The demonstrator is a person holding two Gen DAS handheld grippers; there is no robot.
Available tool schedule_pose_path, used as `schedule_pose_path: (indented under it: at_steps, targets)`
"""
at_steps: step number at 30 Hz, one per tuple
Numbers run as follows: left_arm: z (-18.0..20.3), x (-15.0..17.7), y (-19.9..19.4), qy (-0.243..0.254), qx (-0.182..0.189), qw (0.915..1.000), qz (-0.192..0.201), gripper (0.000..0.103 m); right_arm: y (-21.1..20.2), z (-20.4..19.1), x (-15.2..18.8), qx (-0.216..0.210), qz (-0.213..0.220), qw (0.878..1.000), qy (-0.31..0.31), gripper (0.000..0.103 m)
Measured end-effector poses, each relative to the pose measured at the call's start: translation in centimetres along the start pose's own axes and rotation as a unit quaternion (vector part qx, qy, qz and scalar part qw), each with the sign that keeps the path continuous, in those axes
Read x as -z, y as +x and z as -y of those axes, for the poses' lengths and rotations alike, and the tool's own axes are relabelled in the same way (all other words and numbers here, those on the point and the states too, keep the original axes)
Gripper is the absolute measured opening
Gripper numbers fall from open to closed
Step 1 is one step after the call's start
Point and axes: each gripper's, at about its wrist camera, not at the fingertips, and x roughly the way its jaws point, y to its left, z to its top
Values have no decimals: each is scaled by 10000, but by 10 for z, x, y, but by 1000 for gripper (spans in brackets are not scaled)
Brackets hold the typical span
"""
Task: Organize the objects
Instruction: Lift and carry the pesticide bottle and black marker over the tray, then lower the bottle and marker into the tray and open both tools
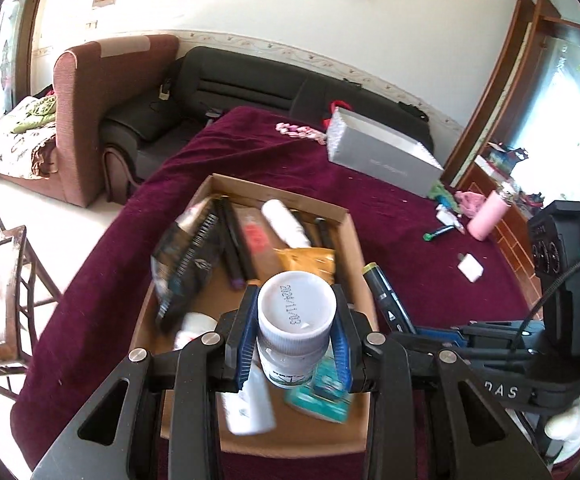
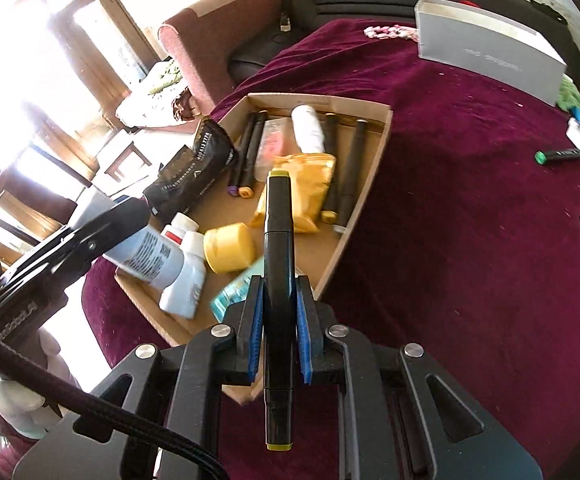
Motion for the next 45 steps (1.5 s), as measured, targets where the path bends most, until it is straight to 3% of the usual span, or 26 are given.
schedule_pose_path:
  at_steps: [22,36,45]
  targets:
    - [-33,-30,77,218,-334,9968,-691,28,83,-12,-40,96,-445,9989,127,13]
    - [-39,-36,102,150,-363,9960,-802,28,97,-20,-47,339,-391,9986,-118,14]
    - [-41,-46,105,-35,-218,9971,-725,43,96,-19,-45,495,-277,9983,-163,18]
